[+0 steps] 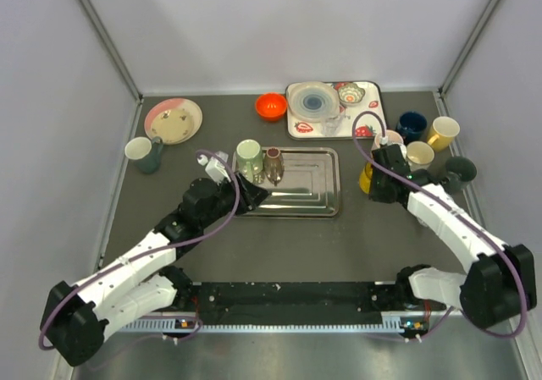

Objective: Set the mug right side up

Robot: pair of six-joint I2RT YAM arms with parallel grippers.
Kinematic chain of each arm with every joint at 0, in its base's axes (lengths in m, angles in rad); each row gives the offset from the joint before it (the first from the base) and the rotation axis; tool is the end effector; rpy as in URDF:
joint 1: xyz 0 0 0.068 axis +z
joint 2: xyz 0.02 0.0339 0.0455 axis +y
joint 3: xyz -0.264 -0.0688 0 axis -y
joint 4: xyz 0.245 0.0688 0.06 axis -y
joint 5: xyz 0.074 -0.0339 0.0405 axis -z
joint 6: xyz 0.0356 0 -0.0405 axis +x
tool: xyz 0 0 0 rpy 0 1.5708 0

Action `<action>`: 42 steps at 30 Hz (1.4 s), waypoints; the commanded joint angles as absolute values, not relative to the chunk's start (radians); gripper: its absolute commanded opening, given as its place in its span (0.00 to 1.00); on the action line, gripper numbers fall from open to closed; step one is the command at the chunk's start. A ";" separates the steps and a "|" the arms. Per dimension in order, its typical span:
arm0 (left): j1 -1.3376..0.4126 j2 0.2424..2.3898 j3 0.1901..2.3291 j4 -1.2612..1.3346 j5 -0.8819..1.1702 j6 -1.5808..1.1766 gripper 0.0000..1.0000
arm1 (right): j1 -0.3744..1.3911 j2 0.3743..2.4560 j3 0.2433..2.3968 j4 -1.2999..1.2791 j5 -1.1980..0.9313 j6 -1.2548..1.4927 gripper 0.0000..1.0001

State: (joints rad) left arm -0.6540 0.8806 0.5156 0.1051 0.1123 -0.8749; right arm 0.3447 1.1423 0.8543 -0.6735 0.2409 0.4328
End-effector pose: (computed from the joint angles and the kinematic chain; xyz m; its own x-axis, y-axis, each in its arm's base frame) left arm 0.1626 -0.1296 0.2576 -0.6607 -0.4545 -0.5974 0.2861 0.5833 -0.7602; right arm 0.2141 0.0678 0.2525 -0.7844 0.1511 -0.6016 0.1425 0.9878 0.0624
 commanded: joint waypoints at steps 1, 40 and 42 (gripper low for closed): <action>-0.650 0.835 0.520 0.020 0.026 -0.854 0.50 | 0.319 1.198 0.844 -0.565 0.298 0.463 0.00; -0.650 1.112 0.799 -0.135 -0.125 -0.606 0.77 | 0.512 0.970 0.848 -0.601 -0.026 0.535 0.68; -0.653 1.204 0.839 -0.132 -0.106 -0.612 0.74 | 0.535 0.948 0.841 -0.580 -0.046 0.540 0.68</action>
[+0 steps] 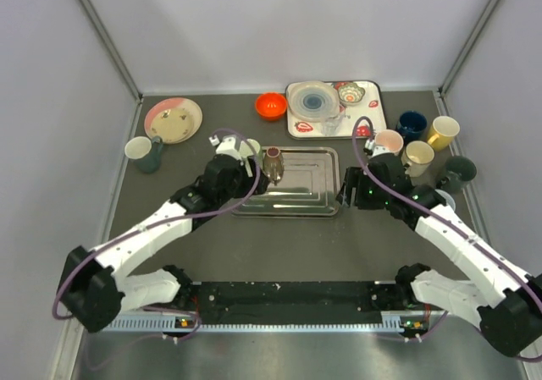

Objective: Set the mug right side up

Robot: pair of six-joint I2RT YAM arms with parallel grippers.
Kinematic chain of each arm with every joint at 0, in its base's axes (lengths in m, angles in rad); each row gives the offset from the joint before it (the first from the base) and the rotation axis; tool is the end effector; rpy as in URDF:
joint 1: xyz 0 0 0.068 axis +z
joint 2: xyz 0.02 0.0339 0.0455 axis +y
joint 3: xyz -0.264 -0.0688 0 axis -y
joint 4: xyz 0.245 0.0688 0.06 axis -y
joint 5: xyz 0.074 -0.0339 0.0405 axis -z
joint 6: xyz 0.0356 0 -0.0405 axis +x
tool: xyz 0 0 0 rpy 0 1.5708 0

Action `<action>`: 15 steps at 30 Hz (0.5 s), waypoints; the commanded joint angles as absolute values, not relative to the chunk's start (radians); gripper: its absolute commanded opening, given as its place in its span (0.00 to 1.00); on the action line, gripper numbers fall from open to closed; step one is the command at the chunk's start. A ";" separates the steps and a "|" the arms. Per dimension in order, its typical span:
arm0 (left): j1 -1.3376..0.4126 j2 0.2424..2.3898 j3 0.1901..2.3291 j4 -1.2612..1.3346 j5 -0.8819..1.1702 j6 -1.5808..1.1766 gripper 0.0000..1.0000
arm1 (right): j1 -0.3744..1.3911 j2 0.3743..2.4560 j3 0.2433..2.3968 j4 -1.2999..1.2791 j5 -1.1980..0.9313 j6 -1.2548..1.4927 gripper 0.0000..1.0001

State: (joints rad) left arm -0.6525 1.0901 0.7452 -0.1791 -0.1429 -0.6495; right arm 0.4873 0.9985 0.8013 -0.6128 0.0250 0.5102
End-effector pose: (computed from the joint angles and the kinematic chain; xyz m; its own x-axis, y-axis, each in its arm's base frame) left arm 0.1964 -0.1437 0.2666 -0.6208 -0.2790 -0.7326 0.1602 0.8697 -0.4669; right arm 0.1812 0.0950 0.2669 -0.7796 0.1394 -0.6105 -0.0827 0.9435 0.3209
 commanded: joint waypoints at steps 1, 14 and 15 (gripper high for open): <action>-0.661 1.236 0.882 -0.133 -0.100 -0.617 0.71 | 0.537 0.927 0.839 -0.577 -0.058 0.543 0.68; -0.687 1.684 1.173 -0.271 -0.264 -0.607 0.54 | 0.538 0.824 0.798 -0.571 -0.104 0.520 0.67; -0.689 1.698 1.192 -0.285 -0.287 -0.597 0.54 | 0.538 0.825 0.795 -0.569 -0.109 0.519 0.67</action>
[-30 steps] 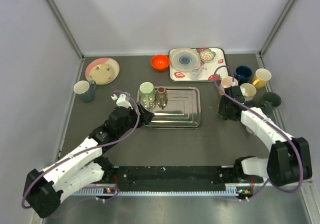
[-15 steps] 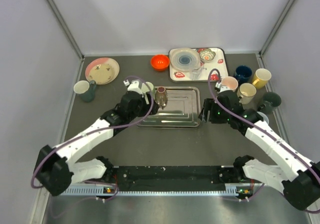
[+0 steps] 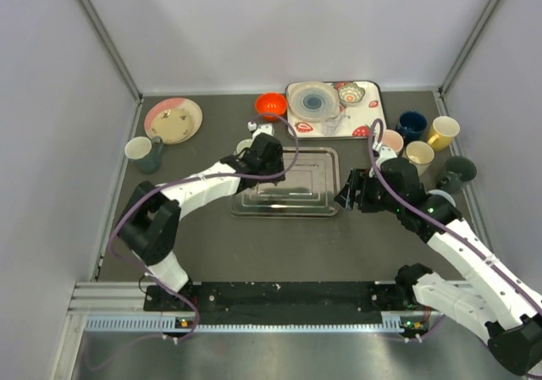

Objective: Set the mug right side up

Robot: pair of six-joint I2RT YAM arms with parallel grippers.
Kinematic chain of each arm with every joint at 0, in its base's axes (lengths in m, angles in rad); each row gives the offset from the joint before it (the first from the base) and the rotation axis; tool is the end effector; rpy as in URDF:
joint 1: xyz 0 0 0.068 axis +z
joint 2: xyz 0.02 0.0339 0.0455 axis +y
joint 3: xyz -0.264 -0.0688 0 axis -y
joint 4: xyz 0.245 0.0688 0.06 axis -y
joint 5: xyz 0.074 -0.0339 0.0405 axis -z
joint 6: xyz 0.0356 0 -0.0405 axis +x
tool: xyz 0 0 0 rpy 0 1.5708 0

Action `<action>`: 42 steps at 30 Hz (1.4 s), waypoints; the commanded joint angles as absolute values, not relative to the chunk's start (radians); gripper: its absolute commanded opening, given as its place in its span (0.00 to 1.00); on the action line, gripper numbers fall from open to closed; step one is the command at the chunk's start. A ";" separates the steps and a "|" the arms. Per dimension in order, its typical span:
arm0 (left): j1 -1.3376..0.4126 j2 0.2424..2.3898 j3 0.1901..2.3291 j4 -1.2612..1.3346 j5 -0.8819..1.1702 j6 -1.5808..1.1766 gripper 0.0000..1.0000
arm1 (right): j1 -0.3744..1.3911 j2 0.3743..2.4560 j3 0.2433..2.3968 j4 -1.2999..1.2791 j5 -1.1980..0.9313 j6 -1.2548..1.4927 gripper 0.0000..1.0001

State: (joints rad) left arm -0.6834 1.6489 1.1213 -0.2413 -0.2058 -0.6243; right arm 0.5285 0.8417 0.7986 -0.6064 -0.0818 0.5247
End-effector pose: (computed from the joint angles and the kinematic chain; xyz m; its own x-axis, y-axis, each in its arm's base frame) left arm 0.2843 -0.2221 0.2295 -0.7322 -0.1417 -0.6662 0.0939 0.9478 -0.3048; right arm 0.1528 0.0926 0.2936 -0.7319 0.1508 -0.6645 -0.2219 0.8693 0.4417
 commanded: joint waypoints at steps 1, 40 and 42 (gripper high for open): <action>-0.687 1.722 1.203 -0.290 -0.297 -0.592 0.54 | 0.538 0.822 0.792 -0.569 -0.109 0.517 0.67; -0.661 1.902 1.345 -0.319 -0.374 -0.584 0.00 | 0.538 0.827 0.764 -0.548 -0.118 0.509 0.67; -0.663 1.875 1.332 -0.314 -0.359 -0.589 0.00 | 0.538 0.821 0.761 -0.548 -0.117 0.512 0.67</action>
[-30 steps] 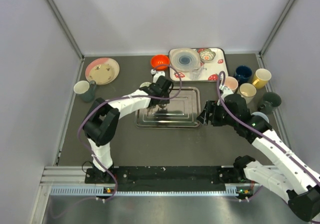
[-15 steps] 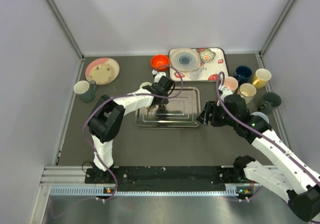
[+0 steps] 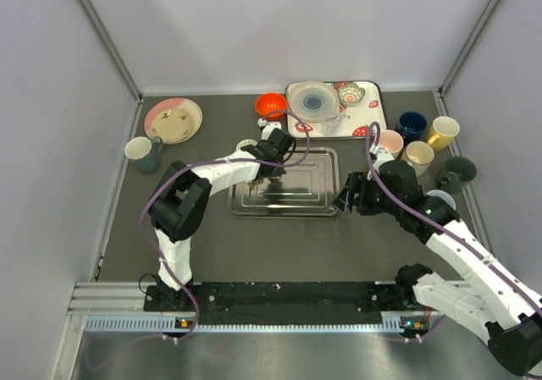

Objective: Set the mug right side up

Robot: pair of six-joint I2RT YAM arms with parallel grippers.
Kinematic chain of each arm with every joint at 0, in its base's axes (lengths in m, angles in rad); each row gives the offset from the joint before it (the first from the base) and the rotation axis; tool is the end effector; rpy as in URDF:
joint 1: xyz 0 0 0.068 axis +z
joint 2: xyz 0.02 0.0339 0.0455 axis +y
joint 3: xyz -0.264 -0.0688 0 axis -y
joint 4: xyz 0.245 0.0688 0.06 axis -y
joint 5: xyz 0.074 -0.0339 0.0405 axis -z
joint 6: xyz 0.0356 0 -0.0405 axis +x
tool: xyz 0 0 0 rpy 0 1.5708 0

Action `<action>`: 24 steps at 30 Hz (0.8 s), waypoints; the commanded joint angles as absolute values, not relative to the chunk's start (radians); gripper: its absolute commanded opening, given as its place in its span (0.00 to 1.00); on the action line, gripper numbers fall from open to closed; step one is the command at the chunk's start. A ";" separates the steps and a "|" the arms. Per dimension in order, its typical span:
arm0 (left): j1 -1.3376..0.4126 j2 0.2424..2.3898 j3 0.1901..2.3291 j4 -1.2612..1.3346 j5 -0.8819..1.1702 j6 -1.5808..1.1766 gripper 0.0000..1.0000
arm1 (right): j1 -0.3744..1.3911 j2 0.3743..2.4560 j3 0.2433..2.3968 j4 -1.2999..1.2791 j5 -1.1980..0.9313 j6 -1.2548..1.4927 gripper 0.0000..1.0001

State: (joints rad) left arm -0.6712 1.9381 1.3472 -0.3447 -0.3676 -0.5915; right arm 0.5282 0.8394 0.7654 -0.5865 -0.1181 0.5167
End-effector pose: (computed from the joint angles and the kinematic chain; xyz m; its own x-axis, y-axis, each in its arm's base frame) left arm 0.3332 -0.2483 0.1869 -0.7538 -0.0659 -0.6538 -0.0083 0.9958 -0.0907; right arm 0.1523 0.0937 0.2846 -0.7477 0.1317 -0.6509 -0.2432 0.8577 0.4530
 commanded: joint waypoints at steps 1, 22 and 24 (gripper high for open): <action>-0.663 1.862 1.322 -0.313 -0.353 -0.591 0.00 | 0.538 0.812 0.762 -0.549 -0.118 0.514 0.67; -0.726 1.125 0.844 0.244 0.039 -0.762 0.00 | 0.537 0.627 0.672 -0.290 -0.222 0.708 0.71; -0.721 1.042 0.789 0.349 0.067 -0.805 0.00 | 0.537 0.620 0.640 -0.179 -0.259 0.777 0.72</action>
